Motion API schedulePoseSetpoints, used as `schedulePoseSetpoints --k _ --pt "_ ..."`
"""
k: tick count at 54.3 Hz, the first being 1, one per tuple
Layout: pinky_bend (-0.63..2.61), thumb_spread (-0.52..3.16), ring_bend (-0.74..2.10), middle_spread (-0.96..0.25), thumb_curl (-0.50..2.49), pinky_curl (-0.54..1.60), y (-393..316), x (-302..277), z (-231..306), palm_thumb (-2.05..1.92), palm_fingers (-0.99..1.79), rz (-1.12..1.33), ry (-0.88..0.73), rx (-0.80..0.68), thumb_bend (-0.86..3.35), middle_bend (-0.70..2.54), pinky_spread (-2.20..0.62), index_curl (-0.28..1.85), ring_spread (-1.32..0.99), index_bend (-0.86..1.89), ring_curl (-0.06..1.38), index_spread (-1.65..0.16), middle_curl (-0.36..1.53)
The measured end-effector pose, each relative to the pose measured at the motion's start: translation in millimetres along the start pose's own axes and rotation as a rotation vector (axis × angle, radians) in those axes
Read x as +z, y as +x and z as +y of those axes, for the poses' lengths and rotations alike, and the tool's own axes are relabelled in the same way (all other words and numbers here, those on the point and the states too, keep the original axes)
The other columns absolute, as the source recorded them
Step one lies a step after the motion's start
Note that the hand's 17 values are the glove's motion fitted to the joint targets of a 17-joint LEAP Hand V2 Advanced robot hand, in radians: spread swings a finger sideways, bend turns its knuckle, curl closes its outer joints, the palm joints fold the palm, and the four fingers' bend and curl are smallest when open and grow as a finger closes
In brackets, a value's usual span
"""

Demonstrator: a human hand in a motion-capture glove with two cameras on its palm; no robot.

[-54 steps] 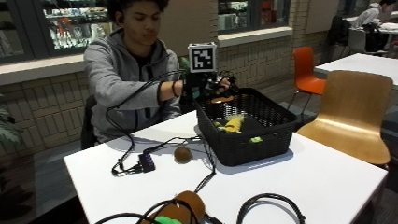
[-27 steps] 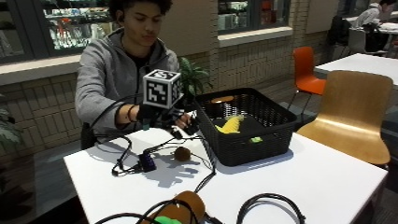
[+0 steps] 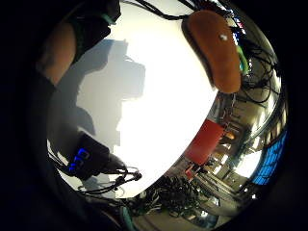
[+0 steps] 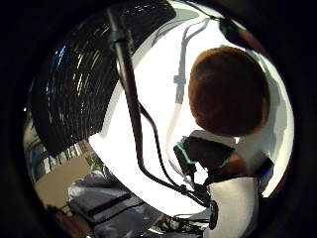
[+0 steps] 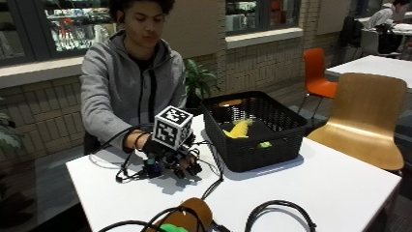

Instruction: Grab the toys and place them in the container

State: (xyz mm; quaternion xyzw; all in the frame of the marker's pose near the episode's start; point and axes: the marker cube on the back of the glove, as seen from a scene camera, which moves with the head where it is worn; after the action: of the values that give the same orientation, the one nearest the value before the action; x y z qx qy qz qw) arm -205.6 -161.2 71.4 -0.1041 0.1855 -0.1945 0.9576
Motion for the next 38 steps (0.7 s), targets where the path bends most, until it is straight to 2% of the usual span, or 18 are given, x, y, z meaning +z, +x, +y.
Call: schedulePoseSetpoints --k 13,18,30,38 --pt "0.6 1.42 0.11 0.01 0.4 0.3 -1.5 -2.2 1.6 0.42 0.09 -0.019 0.145 -0.014 0.11 0.11 -0.01 0.61 -0.11 1.05 0.29 -0.25 0.41" --pt "0.58 1.46 0.12 0.0 0.41 0.3 -1.4 -7.0 2.9 0.52 0.09 -0.011 0.218 -0.006 0.16 0.16 -0.01 0.68 -0.11 1.25 0.26 -0.22 0.4" --pt "0.51 1.38 0.15 -0.06 0.44 0.29 -2.6 -17.0 7.2 0.66 0.1 0.033 0.241 -0.008 0.19 0.29 -0.02 0.71 -0.13 1.36 0.21 -0.15 0.45" --pt "0.48 1.33 0.16 -0.09 0.43 0.29 -3.6 -65.4 11.2 0.69 0.12 0.022 0.367 -0.01 0.18 0.33 -0.02 0.7 -0.14 1.38 0.2 -0.13 0.47"
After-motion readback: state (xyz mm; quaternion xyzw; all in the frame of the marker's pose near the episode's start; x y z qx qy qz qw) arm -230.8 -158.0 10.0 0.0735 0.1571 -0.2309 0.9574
